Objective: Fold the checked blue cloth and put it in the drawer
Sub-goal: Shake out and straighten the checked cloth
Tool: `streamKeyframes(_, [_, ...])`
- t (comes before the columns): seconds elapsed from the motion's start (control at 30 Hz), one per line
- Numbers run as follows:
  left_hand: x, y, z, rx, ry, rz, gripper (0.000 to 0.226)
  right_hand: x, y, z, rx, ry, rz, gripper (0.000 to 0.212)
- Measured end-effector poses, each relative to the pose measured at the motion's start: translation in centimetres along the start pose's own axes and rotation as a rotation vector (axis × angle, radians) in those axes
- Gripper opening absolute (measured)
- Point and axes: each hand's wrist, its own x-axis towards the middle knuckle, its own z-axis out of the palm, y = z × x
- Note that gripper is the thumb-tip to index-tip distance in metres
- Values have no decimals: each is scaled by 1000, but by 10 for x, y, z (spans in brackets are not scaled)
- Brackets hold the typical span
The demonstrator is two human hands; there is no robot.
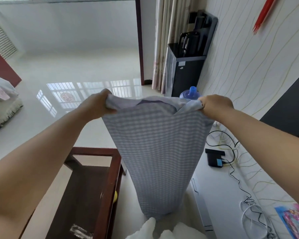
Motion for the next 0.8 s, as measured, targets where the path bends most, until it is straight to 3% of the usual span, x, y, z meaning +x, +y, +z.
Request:
streamKeyframes(0.07, [7, -13, 8, -66, 196, -67, 19, 1, -5, -4, -21, 72, -53, 25])
streamKeyframes(0.17, [11, -22, 14, -339, 68, -189, 11, 4, -14, -10, -113, 7, -107, 12])
streamKeyframes(0.3, [29, -34, 9, -287, 228, -150, 13, 17, -16, -7, -12, 228, -69, 17])
streamKeyframes(0.37, [40, -36, 6, -310, 138, -172, 8, 27, -18, -7, 13, 164, -22, 18])
streamKeyframes(0.43, [51, -35, 4, -128, 75, -180, 12, 39, -23, -4, -16, 78, 14, 22])
streamKeyframes(0.53, [68, -32, 6, -49, 170, -226, 19, 59, -28, 9, -19, 159, 45, 19])
streamKeyframes(0.6, [86, -32, 11, -191, 202, -303, 20, 73, -30, 12, 9, 215, 44, 18])
streamKeyframes(0.73, [152, -35, 15, -880, 336, -523, 24, 113, -37, 7, 65, 377, -10, 17])
streamKeyframes(0.8, [189, -36, 13, -1013, 378, -579, 23, 141, -39, 1, 73, 413, -24, 13])
